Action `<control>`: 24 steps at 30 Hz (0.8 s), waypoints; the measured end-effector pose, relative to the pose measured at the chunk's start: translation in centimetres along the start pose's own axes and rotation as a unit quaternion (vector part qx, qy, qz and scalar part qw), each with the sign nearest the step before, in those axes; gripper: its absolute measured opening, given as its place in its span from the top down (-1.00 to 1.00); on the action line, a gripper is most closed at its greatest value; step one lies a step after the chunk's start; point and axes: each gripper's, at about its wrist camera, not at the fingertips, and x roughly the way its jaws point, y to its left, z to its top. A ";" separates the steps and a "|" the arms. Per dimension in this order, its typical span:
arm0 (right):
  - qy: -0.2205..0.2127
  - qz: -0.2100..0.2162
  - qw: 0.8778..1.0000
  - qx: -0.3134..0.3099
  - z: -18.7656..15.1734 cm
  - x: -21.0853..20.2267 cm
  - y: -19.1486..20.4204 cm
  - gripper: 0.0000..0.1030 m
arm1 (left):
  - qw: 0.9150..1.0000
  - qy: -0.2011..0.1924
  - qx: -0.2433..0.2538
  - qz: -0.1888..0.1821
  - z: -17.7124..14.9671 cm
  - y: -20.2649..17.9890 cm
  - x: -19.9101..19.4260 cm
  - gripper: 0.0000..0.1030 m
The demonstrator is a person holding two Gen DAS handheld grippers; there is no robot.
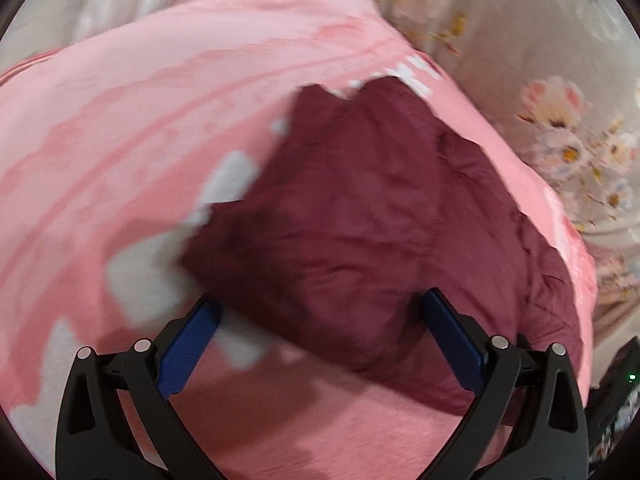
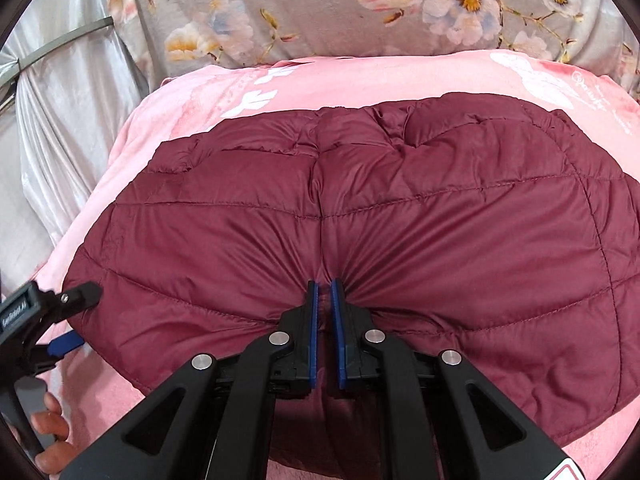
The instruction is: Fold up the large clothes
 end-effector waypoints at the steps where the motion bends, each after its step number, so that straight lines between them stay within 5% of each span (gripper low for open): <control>1: 0.002 0.000 1.000 0.005 0.0 -0.3 -0.1 0.81 | 1.000 0.003 0.003 -0.003 0.0 -0.4 0.3 -0.77; 2: 0.005 0.001 1.000 0.014 -0.1 -0.8 -0.2 0.81 | 1.000 0.001 0.008 -0.002 0.2 -0.9 0.3 -0.68; 4: 0.009 0.008 1.000 0.026 -0.5 -2.0 -0.3 0.81 | 1.000 0.003 0.019 -0.006 0.2 -1.5 0.2 -0.07; 5: 0.012 0.016 0.999 0.028 -0.9 -2.8 -0.4 0.80 | 1.000 0.003 0.025 -0.008 0.3 -1.8 0.0 0.01; 7: 0.014 0.022 0.999 0.029 -1.7 -3.8 -0.5 0.80 | 0.999 -0.004 0.040 -0.004 0.3 -2.3 -0.9 0.55; 9: 0.021 0.027 0.999 0.025 -2.4 -4.3 -0.3 0.80 | 0.999 -0.013 0.047 -0.018 0.4 -2.6 -2.2 0.69; 14: 0.034 0.044 0.998 0.032 -3.4 -4.1 -0.4 0.80 | 0.993 -0.062 0.077 -0.072 0.7 -4.7 -8.2 0.77; 18: 0.056 0.092 0.993 0.052 -4.0 -3.1 0.7 0.82 | 0.983 -0.108 0.127 -0.080 0.2 -7.4 -12.4 0.80; 24: 0.062 0.111 0.991 0.050 -3.9 -2.1 2.1 0.92 | 0.967 -0.120 0.198 -0.102 -1.4 -13.2 -13.9 0.81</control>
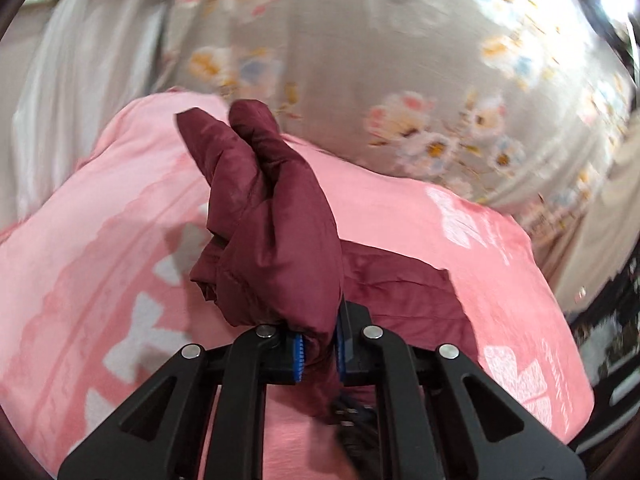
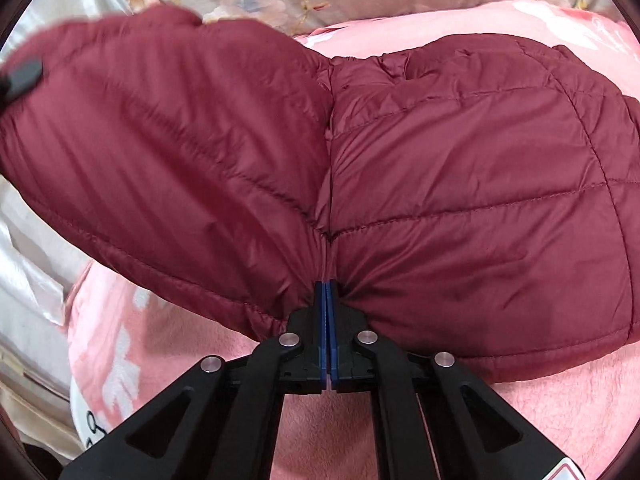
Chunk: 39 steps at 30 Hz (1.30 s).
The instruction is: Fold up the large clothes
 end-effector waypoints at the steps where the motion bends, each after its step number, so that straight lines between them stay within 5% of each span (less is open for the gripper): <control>1: 0.004 0.011 1.000 0.014 0.1 -0.6 -0.5 0.92 | 1.000 0.003 0.014 -0.006 0.0 -1.3 0.3 0.81; 3: -0.004 0.021 0.999 0.033 0.3 -2.5 -1.8 0.92 | 0.999 0.011 0.042 -0.022 0.0 -4.0 1.2 0.81; 12: -0.060 -0.128 0.988 0.063 -1.3 -12.5 -9.3 0.89 | 0.988 0.083 0.115 -0.054 -2.7 -13.4 7.3 0.81; 22: -0.069 -0.143 0.982 0.100 -2.2 -13.8 -12.4 0.88 | 0.975 0.176 0.137 -0.026 -8.8 -16.2 14.0 0.81; 32: -0.078 -0.139 0.982 0.100 -1.7 -15.1 -13.8 0.88 | 0.971 0.179 0.157 0.013 -9.6 -17.4 14.4 0.74; 36: -0.082 -0.137 0.982 0.099 -1.2 -15.7 -14.0 0.88 | 0.971 0.185 0.148 0.005 -9.1 -17.3 13.7 0.53; 39: -0.087 -0.136 0.982 0.097 -0.9 -16.5 -14.0 0.85 | 0.974 0.193 0.116 -0.040 -8.0 -16.3 12.1 -0.05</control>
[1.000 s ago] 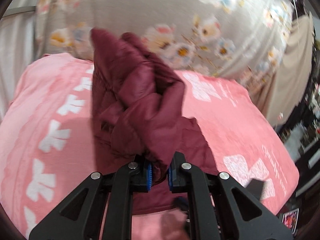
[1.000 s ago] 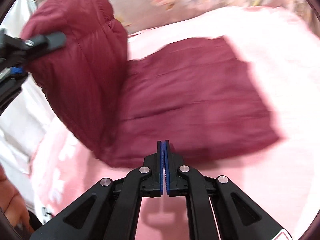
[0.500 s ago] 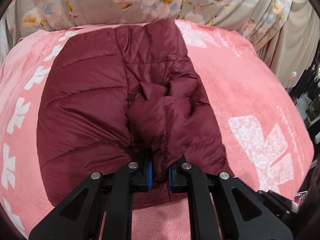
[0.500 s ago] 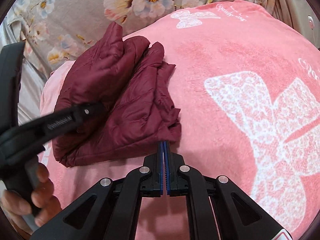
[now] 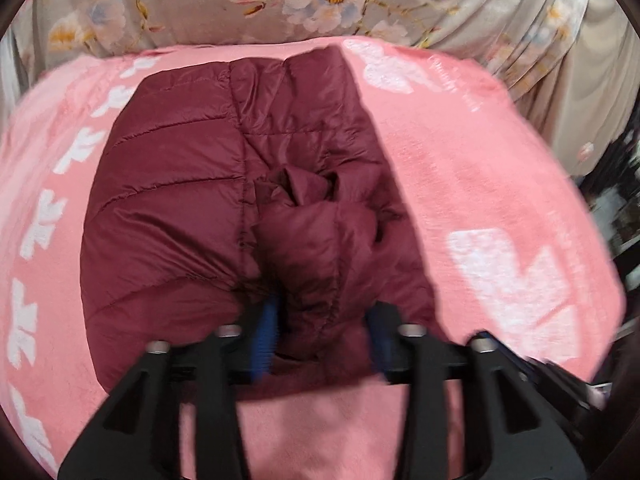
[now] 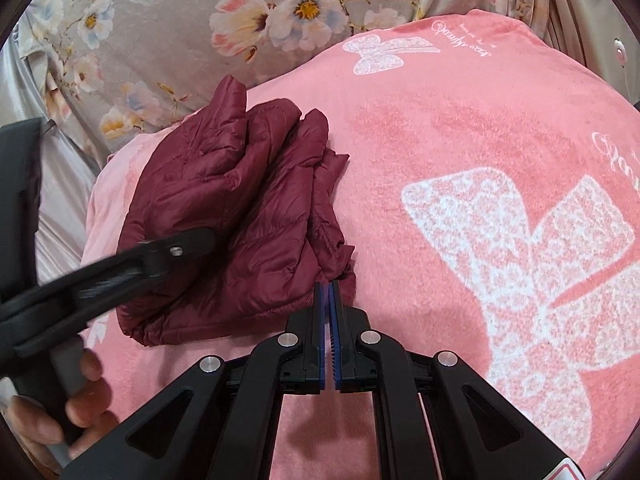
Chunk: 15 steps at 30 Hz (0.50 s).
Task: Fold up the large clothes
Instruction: 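Open both tools and release the folded jacket bundle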
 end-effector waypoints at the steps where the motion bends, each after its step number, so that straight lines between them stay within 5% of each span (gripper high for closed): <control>1: -0.002 -0.001 1.000 0.000 0.2 -0.2 -0.1 0.84 | 1.000 -0.007 -0.010 -0.020 0.0 0.6 -1.1 -0.32; 3: -0.006 -0.003 1.000 -0.001 0.6 -0.9 -0.4 0.74 | 0.998 -0.032 -0.032 -0.041 0.0 2.3 -3.9 -0.56; 5: -0.015 -0.004 1.000 -0.004 1.3 -1.7 -0.5 0.27 | 0.996 -0.063 -0.054 -0.041 0.0 4.4 -6.3 -0.64; 8: -0.030 0.001 0.999 -0.013 3.3 -2.9 0.0 0.12 | 0.990 -0.095 -0.095 0.045 0.5 9.4 -8.3 -0.64; 11: -0.046 0.031 0.998 -0.018 6.7 -3.9 1.6 0.06 | 0.980 -0.085 -0.137 0.118 0.7 13.7 -7.6 -0.64; 15: -0.045 0.070 0.996 -0.016 12.0 -3.0 5.0 -0.03 | 0.972 -0.071 -0.172 0.145 -0.1 16.7 -6.4 -0.64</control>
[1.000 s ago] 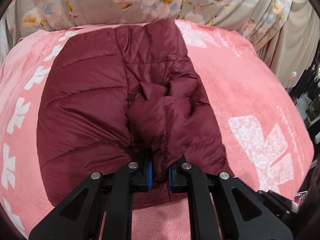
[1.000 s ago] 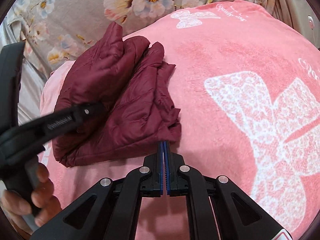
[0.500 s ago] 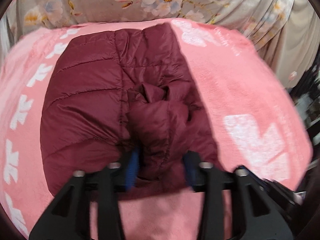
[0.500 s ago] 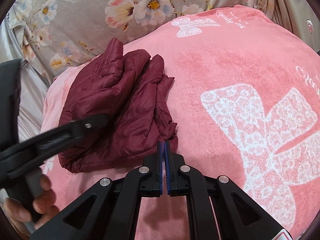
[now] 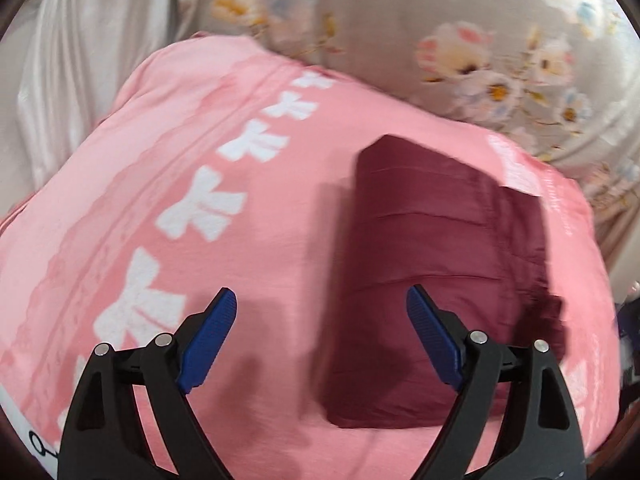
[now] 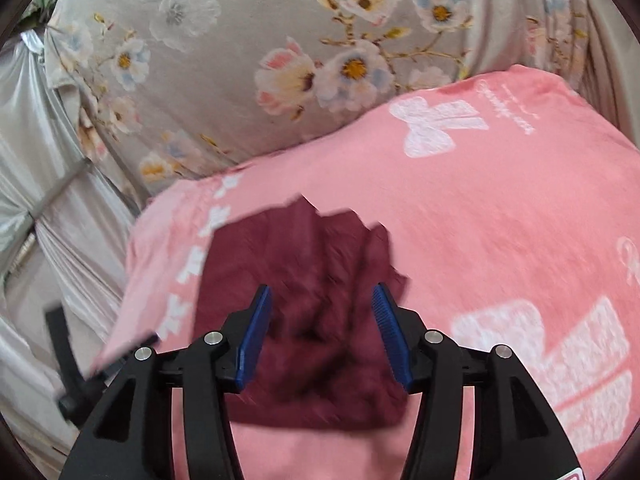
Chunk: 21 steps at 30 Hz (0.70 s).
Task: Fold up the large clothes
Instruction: 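Open both tools and release the folded jacket bundle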
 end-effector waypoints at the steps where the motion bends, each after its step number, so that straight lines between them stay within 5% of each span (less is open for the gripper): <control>1: 0.006 0.003 1.000 0.002 1.0 0.8 0.7 -0.04 | 1.000 0.004 -0.002 0.004 -0.2 0.2 0.3 -0.64; 15: 0.169 -0.050 0.978 0.115 5.1 14.9 1.7 -0.10 | 1.000 0.017 -0.013 0.001 0.7 1.2 1.9 -0.64; 16: 0.176 -0.056 0.976 0.119 5.0 15.4 1.5 0.01 | 1.000 0.017 -0.012 -0.001 0.8 1.0 2.0 -0.64; 19: 0.188 -0.046 0.971 0.142 4.9 15.9 0.5 0.80 | 1.000 0.016 -0.003 -0.009 1.3 0.0 2.1 -0.64; 21: 0.184 -0.032 0.971 0.152 5.2 15.4 0.1 0.90 | 1.000 0.014 0.001 -0.018 1.9 -0.8 2.1 -0.64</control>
